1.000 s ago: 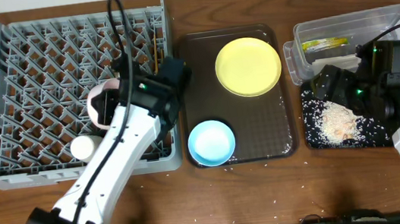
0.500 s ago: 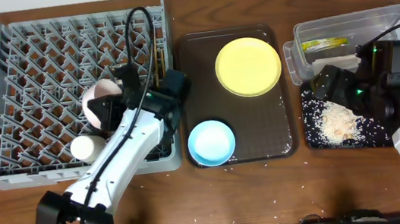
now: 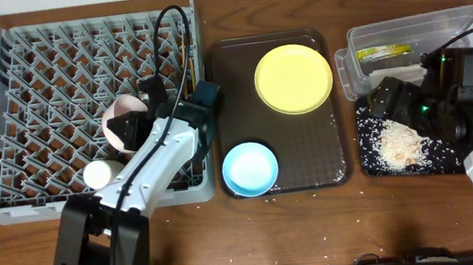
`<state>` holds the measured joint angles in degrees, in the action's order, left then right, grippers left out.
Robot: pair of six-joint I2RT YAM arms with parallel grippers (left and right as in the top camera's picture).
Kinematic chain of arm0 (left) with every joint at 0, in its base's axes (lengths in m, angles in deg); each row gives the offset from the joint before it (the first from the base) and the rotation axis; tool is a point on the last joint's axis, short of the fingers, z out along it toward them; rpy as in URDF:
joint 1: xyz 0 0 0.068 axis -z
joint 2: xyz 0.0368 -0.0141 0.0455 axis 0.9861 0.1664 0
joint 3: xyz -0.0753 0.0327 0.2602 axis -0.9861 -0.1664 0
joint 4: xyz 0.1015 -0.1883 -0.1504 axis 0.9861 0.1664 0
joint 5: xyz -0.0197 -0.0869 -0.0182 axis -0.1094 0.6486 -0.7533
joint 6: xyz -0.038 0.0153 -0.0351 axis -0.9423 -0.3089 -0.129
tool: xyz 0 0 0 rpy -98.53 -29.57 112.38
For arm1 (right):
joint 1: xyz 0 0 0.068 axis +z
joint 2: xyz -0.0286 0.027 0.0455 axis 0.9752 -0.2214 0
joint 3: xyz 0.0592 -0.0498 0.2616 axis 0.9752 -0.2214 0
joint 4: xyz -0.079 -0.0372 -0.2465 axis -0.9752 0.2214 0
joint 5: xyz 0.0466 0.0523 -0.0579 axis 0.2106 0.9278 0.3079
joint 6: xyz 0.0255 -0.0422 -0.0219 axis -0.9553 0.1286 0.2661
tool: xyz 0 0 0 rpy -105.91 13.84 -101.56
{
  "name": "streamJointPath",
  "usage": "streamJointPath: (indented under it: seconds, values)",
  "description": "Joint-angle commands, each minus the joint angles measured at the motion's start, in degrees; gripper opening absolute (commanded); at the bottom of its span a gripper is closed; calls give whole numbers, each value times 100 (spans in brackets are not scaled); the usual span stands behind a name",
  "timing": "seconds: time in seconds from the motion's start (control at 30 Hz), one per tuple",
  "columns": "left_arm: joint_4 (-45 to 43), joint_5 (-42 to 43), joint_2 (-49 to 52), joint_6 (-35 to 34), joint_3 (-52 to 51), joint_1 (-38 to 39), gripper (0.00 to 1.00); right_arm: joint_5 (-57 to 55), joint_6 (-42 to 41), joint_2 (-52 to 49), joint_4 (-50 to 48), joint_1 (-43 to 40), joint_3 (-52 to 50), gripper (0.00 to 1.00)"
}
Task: Sort waste into correct bins and load items into the dishwasher
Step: 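Lower the pink bowl into the dish rack and release it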
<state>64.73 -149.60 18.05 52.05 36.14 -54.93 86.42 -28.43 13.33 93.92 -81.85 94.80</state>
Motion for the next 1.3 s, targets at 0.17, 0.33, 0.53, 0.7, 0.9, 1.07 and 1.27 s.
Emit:
streamJointPath:
  seconds: [0.17, 0.33, 0.53, 0.7, 0.9, 1.07, 1.27]
  values:
    - [127, 87, 50, -96, -44, -9, 7, 26, -66, 4, 4, -42, 4, 99]
    - [323, -485, -98, -66, -44, -9, 7, 24, -66, 4, 4, -42, 4, 99]
    - [341, -435, -94, 13, -44, -4, 7, 24, -66, 4, 4, -42, 4, 99]
    - [358, -848, -94, 68, -44, -2, 7, 24, -66, 4, 4, -42, 4, 99]
    - [354, -562, -92, 98, -46, -2, 7, 24, -66, 4, 4, -42, 4, 99]
    - [260, -173, -85, 98, -46, 4, 8, 24, -66, 4, 4, -42, 4, 99]
    - [201, 605, -59, 31, -46, 127, 8, 26, -66, 4, 4, -44, 4, 99]
